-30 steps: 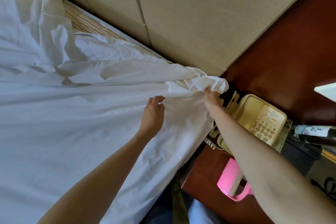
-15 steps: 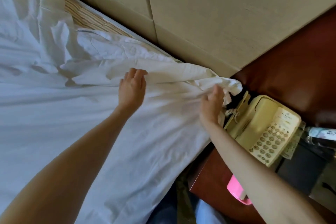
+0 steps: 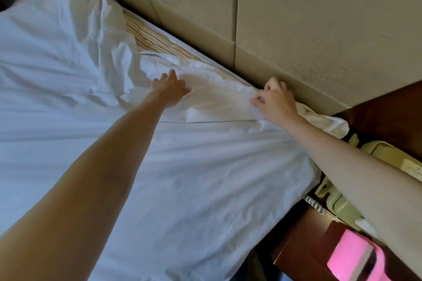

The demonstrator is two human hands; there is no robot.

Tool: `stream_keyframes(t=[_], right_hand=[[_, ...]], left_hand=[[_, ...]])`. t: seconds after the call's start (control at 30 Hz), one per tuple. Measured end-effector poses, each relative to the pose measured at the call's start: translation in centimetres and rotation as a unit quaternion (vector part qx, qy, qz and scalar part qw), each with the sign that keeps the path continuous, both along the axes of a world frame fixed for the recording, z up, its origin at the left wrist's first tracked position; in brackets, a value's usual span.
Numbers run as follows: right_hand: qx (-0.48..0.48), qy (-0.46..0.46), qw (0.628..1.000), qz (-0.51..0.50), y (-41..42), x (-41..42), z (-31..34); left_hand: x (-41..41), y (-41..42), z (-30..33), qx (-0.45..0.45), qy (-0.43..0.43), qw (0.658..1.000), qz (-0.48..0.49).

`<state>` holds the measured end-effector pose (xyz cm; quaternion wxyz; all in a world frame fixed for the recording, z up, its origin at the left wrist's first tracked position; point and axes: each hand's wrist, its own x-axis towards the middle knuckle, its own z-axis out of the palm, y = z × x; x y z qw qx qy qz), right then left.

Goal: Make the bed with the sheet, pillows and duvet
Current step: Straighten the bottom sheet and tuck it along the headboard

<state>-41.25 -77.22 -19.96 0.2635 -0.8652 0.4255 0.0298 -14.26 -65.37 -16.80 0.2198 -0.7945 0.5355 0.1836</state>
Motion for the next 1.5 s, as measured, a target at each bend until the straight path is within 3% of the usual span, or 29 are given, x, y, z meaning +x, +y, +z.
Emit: stream_keyframes(t=[0.13,0.27,0.33,0.47,0.57,0.63,0.77,0.87,0.93,1.0,1.1,1.17,1.23,1.27,1.33,1.37,1.43,1.5], right_hand=[[0.052,0.079,0.99,0.104,0.8,1.6,-0.3],[0.08,0.043,0.994,0.067,1.3,1.7,-0.3],[0.087,0.039,0.994,0.046,1.4,1.7,-0.1],[0.009,0.119,0.987,0.104,1.3,1.8,1.0],[-0.013,0.122,0.986,0.113,1.4,1.4,2.0],[-0.033,0.1,0.986,0.128,1.4,1.1,2.2],[-0.032,0.004,0.998,0.054,0.9,1.1,2.0],[-0.054,-0.07,0.996,-0.025,-0.1,1.8,2.7],[-0.068,-0.125,0.989,-0.036,-0.6,1.8,3.1],[-0.081,-0.133,0.988,0.006,-0.9,1.6,2.8],[-0.023,-0.109,0.989,0.099,-0.3,1.1,1.7],[0.031,-0.083,0.982,0.164,0.4,0.9,1.1],[0.083,-0.039,0.977,0.194,0.5,1.1,0.4],[0.11,-0.027,0.975,0.192,0.3,1.3,0.4],[0.155,-0.025,0.973,0.171,0.0,2.1,0.8],[0.179,-0.026,0.971,0.154,-0.2,2.6,1.2],[0.218,-0.04,0.969,0.108,-0.6,3.5,1.7],[0.229,-0.051,0.969,0.079,-0.7,4.4,1.9]], left_hand=[[0.7,-0.2,-0.5,0.065,0.045,0.997,-0.008],[1.4,-0.3,-0.4,0.076,0.072,0.994,0.018],[1.1,-0.6,0.0,0.13,0.062,0.99,0.004],[-0.2,-1.5,1.7,0.288,0.021,0.955,-0.075],[-0.5,-2.1,3.2,0.347,0.034,0.937,-0.02],[0.3,-2.1,3.1,0.311,0.053,0.949,0.013],[1.1,-2.8,2.8,0.018,-0.014,0.999,0.038],[0.2,-5.1,3.7,-0.164,-0.04,0.98,0.105],[0.0,-6.5,4.4,-0.235,-0.025,0.96,0.149],[0.3,-6.9,4.4,-0.219,-0.01,0.963,0.155],[0.9,-5.4,3.0,-0.011,0.052,0.998,0.04],[1.8,-4.3,2.8,0.115,0.204,0.968,0.087],[3.7,-4.3,2.6,0.051,0.284,0.939,0.186],[4.6,-4.3,2.6,-0.031,0.277,0.93,0.24],[7.0,-4.2,1.7,-0.155,0.156,0.938,0.267],[8.2,-3.9,1.1,-0.152,0.102,0.952,0.245],[10.0,-2.8,0.2,-0.055,0.048,0.979,0.19],[11.4,-2.3,-0.1,0.006,0.021,0.984,0.176]])
